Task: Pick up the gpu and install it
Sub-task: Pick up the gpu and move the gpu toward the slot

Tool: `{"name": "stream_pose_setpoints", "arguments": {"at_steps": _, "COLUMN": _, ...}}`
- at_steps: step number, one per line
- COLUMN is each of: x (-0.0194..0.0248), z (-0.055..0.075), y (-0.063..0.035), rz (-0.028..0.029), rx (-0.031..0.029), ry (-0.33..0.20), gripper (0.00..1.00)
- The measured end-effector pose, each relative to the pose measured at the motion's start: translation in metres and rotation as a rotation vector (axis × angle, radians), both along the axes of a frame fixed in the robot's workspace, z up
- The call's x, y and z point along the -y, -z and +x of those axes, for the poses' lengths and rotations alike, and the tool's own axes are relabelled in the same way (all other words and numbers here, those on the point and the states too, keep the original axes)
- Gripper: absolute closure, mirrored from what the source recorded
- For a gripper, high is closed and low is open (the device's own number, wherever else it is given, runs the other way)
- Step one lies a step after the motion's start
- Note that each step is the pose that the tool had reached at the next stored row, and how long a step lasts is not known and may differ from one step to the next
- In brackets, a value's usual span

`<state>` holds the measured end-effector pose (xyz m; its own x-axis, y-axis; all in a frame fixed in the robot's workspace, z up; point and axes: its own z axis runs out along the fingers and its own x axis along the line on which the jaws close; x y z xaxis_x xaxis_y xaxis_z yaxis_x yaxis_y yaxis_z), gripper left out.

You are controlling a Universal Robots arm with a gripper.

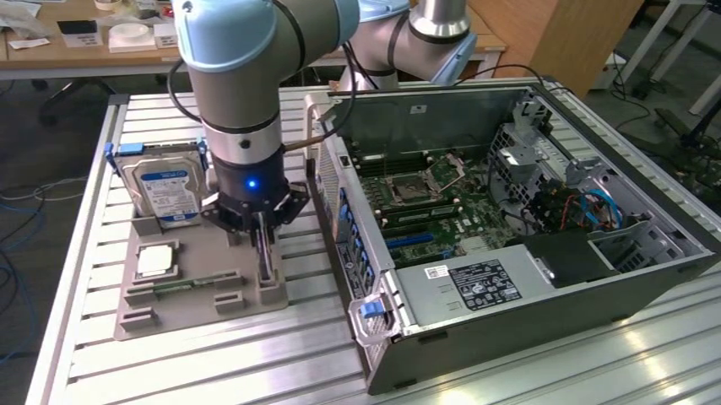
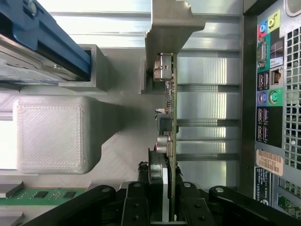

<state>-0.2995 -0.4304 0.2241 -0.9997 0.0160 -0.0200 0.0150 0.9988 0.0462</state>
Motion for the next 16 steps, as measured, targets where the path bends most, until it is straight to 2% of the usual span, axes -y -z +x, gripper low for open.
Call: {"name": "stream_pose_setpoints", "arguments": {"at_steps": 16, "x": 0.0000, "z": 0.000, "y": -0.0115, "rz": 0.0000, "rx": 0.0000, "ry": 0.000, "gripper": 0.72}}
